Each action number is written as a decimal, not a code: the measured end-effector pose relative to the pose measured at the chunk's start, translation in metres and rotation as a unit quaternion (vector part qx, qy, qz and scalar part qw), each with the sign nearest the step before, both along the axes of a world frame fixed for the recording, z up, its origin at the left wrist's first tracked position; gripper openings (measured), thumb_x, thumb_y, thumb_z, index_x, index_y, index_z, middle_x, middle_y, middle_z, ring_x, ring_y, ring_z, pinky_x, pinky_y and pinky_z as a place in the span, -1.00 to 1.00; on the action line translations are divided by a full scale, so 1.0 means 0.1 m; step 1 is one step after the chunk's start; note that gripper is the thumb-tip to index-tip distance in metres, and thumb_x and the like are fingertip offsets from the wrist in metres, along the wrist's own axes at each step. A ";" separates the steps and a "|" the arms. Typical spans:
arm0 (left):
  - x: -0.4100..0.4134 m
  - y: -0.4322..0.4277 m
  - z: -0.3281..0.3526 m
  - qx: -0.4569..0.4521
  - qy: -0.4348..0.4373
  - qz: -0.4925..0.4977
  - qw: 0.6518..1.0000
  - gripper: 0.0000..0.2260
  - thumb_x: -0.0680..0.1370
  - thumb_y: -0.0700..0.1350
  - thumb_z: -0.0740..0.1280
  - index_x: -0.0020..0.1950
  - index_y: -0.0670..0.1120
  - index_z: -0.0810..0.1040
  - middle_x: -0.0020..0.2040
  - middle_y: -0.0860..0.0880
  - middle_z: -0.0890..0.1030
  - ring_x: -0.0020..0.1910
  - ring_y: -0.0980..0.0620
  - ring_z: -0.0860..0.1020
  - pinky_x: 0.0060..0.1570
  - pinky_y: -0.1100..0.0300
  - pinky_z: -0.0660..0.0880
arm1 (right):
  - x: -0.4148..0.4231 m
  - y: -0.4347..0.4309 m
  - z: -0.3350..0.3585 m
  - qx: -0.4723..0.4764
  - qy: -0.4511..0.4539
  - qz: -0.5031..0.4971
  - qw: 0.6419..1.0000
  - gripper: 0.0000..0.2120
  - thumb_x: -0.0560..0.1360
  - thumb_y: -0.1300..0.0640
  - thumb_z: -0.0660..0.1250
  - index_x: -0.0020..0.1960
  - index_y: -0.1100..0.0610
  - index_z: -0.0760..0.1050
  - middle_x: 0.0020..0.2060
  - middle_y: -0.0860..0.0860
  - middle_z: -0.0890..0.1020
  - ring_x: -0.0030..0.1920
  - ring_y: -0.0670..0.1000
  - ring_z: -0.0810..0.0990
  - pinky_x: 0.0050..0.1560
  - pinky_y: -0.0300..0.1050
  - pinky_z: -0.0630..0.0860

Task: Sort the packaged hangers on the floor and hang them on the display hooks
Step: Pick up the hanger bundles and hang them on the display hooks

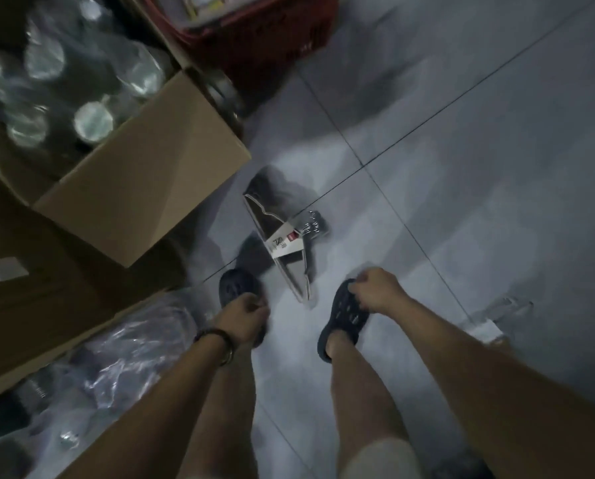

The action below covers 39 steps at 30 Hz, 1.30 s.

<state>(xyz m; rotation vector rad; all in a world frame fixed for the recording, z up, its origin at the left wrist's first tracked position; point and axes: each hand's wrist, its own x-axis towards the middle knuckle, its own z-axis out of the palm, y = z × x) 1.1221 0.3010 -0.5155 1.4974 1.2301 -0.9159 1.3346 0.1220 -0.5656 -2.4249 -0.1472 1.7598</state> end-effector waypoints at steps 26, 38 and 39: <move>0.63 0.26 -2.99 -0.134 0.041 0.473 0.870 -0.76 0.46 -0.03 0.49 0.12 -0.01 0.66 -0.06 0.00 0.63 -0.12 0.00 0.53 -0.14 0.13 0.41 | -0.46 0.81 -2.64 0.051 -0.098 -0.030 0.993 -0.86 0.50 0.24 0.42 0.05 0.24 0.64 -0.01 0.18 0.70 -0.01 0.23 0.67 -0.10 -0.09 0.53; 1.55 -0.17 0.25 -0.160 -0.163 0.385 0.894 -0.58 0.46 -0.17 0.57 0.29 -0.23 0.63 0.14 -0.26 0.70 0.11 -0.30 0.68 0.11 -0.22 0.62 | 0.26 -0.02 0.86 0.195 -0.143 -0.121 0.963 -0.84 0.54 0.09 0.43 0.11 0.05 0.67 -0.01 -0.05 0.74 0.06 -0.01 0.68 -0.02 -0.18 0.54; 1.62 -0.19 0.67 -0.165 -0.168 0.363 0.902 -0.52 0.43 -0.14 0.60 0.31 -0.22 0.61 0.16 -0.27 0.69 0.12 -0.32 0.68 0.14 -0.29 0.60 | 0.34 -0.07 1.31 0.196 -0.123 -0.118 0.966 -0.82 0.55 0.03 0.43 0.12 0.02 0.67 -0.02 -0.09 0.73 0.04 -0.05 0.68 -0.06 -0.21 0.54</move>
